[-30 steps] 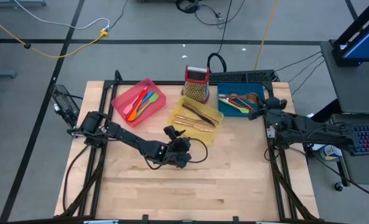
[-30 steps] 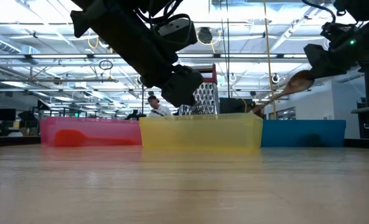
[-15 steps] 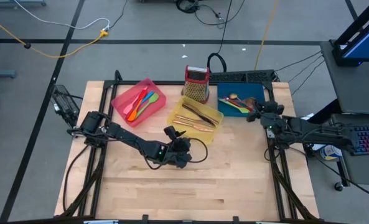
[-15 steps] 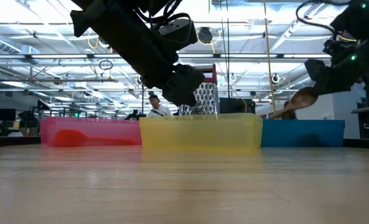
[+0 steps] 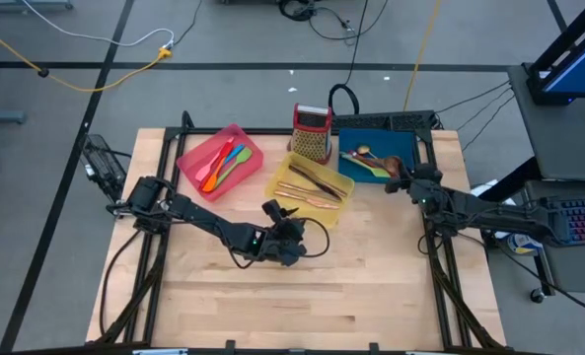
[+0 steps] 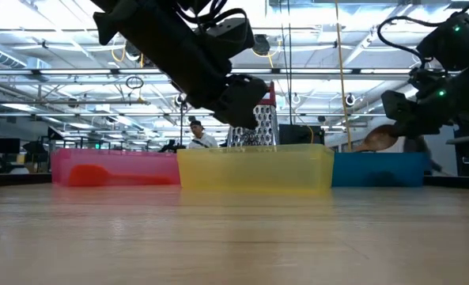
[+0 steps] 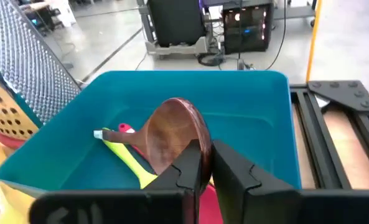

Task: Pick & Place Kitchen Items
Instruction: Put the brown serving spoon into the blue bin, then return to Home Position

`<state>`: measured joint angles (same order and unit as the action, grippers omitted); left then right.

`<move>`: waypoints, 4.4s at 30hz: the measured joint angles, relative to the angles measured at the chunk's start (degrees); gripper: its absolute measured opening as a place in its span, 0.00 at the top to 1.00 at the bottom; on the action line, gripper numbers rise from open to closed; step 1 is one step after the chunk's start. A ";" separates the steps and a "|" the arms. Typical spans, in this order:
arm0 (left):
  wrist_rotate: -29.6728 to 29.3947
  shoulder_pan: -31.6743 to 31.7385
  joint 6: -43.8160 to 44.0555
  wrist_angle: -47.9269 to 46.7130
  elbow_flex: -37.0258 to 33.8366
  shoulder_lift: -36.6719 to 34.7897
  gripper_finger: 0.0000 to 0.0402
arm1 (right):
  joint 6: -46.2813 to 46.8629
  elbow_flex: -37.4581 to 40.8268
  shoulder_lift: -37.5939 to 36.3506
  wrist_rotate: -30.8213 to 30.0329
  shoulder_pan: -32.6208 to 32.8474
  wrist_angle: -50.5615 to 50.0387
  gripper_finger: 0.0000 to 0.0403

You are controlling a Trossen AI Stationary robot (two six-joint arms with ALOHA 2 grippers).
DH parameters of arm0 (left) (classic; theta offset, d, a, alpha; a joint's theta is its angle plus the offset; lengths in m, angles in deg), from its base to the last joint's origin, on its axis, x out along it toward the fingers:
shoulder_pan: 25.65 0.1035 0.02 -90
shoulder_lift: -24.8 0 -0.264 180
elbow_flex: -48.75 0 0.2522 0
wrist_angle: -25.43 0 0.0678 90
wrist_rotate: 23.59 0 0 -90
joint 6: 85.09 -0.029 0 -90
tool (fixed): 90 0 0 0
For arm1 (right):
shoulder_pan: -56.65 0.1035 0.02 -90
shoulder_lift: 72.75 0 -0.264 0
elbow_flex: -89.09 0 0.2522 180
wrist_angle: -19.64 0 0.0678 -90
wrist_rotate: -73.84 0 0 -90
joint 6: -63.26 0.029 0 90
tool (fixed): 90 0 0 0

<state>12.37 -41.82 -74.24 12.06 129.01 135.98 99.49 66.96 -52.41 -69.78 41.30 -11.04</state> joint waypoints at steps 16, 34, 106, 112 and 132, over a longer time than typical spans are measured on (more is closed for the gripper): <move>0.15 0.07 -0.40 0.32 0.00 0.00 0.50 | -4.57 0.16 0.26 1.72 -2.70 2.58 0.73; 2.98 -3.73 -0.93 -2.77 0.00 -9.56 0.61 | -19.58 0.51 0.21 36.57 1.98 30.67 0.78; 58.39 16.10 -17.55 5.41 -65.92 -107.13 0.96 | -34.93 4.10 -2.08 56.90 11.29 36.71 0.99; 62.09 17.58 -19.12 4.69 -65.90 -107.21 0.99 | -35.40 4.10 -2.08 56.77 11.29 31.79 0.99; 59.59 20.68 -17.50 1.24 -65.81 -107.08 0.93 | -34.59 4.14 -2.08 56.19 11.29 21.62 0.99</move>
<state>71.96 -21.14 -91.74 13.30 63.20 28.90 64.90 71.10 -54.49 -13.58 52.59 10.58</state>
